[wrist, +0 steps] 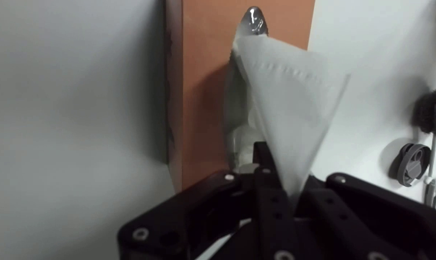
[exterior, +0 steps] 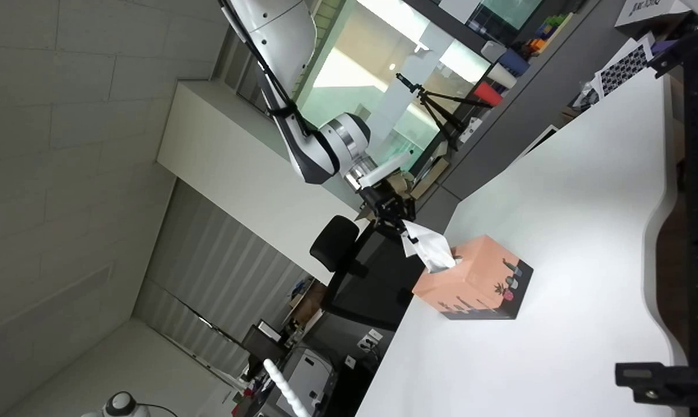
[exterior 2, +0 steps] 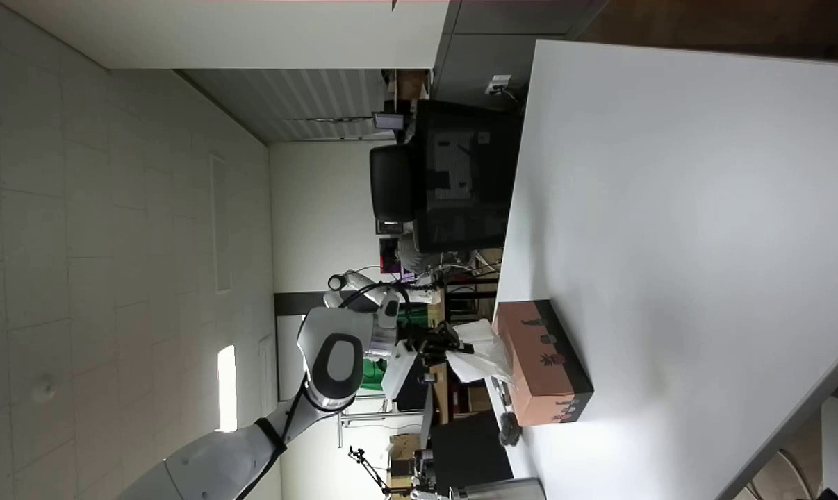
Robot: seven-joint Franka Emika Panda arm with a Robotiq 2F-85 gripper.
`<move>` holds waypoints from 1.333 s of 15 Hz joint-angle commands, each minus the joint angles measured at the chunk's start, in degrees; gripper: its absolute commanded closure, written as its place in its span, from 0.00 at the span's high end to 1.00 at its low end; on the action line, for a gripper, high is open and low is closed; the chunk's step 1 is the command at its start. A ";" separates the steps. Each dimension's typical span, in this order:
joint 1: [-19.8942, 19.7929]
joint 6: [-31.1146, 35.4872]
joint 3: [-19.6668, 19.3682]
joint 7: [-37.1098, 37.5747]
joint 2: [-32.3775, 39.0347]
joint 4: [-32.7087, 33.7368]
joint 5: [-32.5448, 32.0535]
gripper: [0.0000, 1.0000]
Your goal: Remove a tissue from the box
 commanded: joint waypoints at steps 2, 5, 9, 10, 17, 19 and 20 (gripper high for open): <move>1.76 -4.39 -4.02 4.11 -9.35 -1.31 -4.13 0.00; 3.43 -1.34 -8.34 10.64 -14.01 -2.68 -12.72 0.00; 3.82 2.33 -13.11 20.57 -16.23 -4.52 -25.18 0.00; 3.90 3.37 -14.22 23.56 -16.23 -5.13 -28.67 0.00; 5.97 2.58 -20.01 49.94 -11.70 -6.91 -48.84 0.00; 5.86 1.27 -19.02 49.71 -8.11 -6.54 -44.14 0.00; 5.68 0.86 -18.49 48.31 -6.28 -6.14 -41.23 0.00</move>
